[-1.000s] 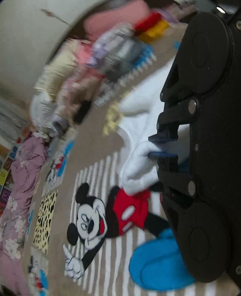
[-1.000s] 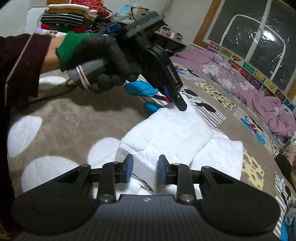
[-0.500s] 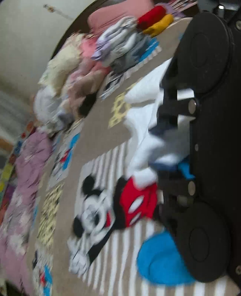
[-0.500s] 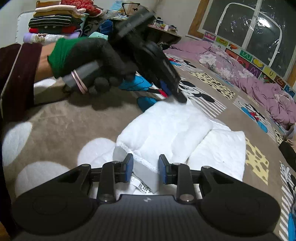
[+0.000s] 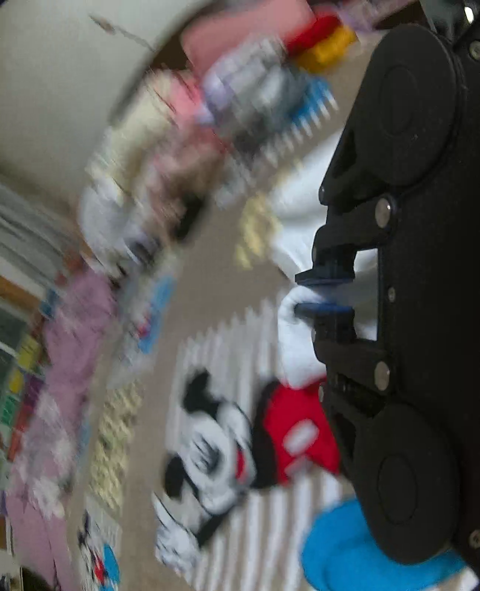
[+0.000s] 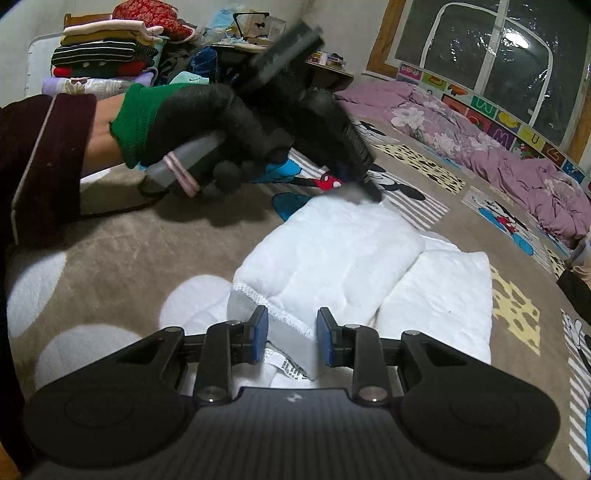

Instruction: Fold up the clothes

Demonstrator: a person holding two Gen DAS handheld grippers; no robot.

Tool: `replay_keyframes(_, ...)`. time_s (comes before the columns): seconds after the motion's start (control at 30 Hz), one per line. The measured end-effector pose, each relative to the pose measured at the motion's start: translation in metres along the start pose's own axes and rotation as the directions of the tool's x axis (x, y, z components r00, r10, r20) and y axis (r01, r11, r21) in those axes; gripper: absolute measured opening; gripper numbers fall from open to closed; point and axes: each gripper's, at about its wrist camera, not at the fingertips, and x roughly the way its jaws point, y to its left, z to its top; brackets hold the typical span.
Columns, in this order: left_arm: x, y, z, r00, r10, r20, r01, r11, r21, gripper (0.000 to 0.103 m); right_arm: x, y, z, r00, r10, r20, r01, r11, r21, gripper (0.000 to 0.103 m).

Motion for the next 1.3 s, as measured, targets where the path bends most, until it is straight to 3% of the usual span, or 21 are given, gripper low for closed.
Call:
replay_keyframes(0.07, 0.001, 0.004, 0.0, 0.999, -0.031, 0.01, 0.031, 0.999, -0.018, 0.007, 0.0, 0.0, -0.001, 1.0, 0.001, 0.002, -0.001, 1.0, 0.01, 0.03)
replay_keyframes(0.27, 0.017, 0.013, -0.011, 0.997, 0.059, -0.049, -0.06, 0.998, -0.027, 0.008, 0.001, 0.005, 0.002, 1.0, -0.008, -0.012, 0.008, 1.0, -0.001, 0.03)
replay_keyframes(0.4, 0.016, 0.011, -0.013, 0.996, 0.064, -0.054, -0.066, 0.997, -0.026, 0.008, 0.002, 0.008, 0.004, 1.0, -0.015, -0.026, 0.015, 1.0, -0.015, 0.029)
replay_keyframes(0.47, 0.012, 0.011, -0.011, 0.997, 0.045, -0.056, -0.047, 0.998, -0.041, 0.013, 0.002, 0.008, 0.005, 0.999, -0.015, -0.03, 0.015, 1.0, -0.016, 0.029)
replay_keyframes(0.53, 0.005, 0.012, -0.008, 0.998, 0.052, -0.041, -0.054, 0.997, -0.046, 0.031, 0.002, 0.007, 0.005, 0.999, -0.016, -0.032, 0.015, 1.0, -0.017, 0.029)
replay_keyframes(0.77, -0.027, 0.015, 0.004, 0.994, 0.103, 0.033, -0.102, 0.994, -0.038, 0.031, 0.003, 0.006, 0.003, 0.999, -0.015, -0.03, 0.015, 1.0, -0.006, 0.029)
replay_keyframes(0.87, -0.039, 0.012, 0.006, 0.996, 0.039, 0.076, -0.041, 0.999, 0.018, 0.031, 0.003, 0.005, 0.002, 0.999, -0.014, -0.029, 0.014, 1.0, -0.001, 0.029)
replay_keyframes(0.93, -0.036, -0.002, 0.002, 0.998, -0.036, 0.056, 0.029, 0.994, 0.109, 0.031, 0.003, 0.005, 0.002, 0.999, -0.013, -0.029, 0.013, 1.0, 0.003, 0.029)
replay_keyframes(1.0, -0.016, -0.016, -0.007, 0.999, 0.032, -0.015, -0.028, 0.978, 0.208, 0.031, 0.003, 0.005, 0.001, 1.0, -0.012, -0.029, 0.012, 1.0, 0.007, 0.029)
replay_keyframes(1.07, 0.008, -0.026, -0.019, 0.984, 0.17, -0.048, -0.146, 0.937, 0.317, 0.031, 0.003, 0.005, 0.001, 1.0, -0.011, -0.028, 0.012, 1.0, 0.011, 0.029)
replay_keyframes(1.1, 0.016, -0.029, -0.024, 0.979, 0.2, -0.037, -0.176, 0.922, 0.345, 0.031, 0.003, 0.005, 0.001, 1.0, -0.012, -0.028, 0.012, 1.0, 0.014, 0.029)
replay_keyframes(1.23, 0.023, -0.032, -0.025, 0.972, 0.234, -0.008, -0.217, 0.915, 0.339, 0.033, 0.003, 0.005, -0.001, 1.0, -0.013, -0.025, 0.014, 1.0, 0.022, 0.03)
replay_keyframes(1.3, 0.017, -0.03, -0.022, 0.97, 0.243, 0.008, -0.235, 0.927, 0.292, 0.035, 0.003, 0.005, 0.0, 1.0, -0.014, -0.025, 0.015, 1.0, 0.023, 0.03)
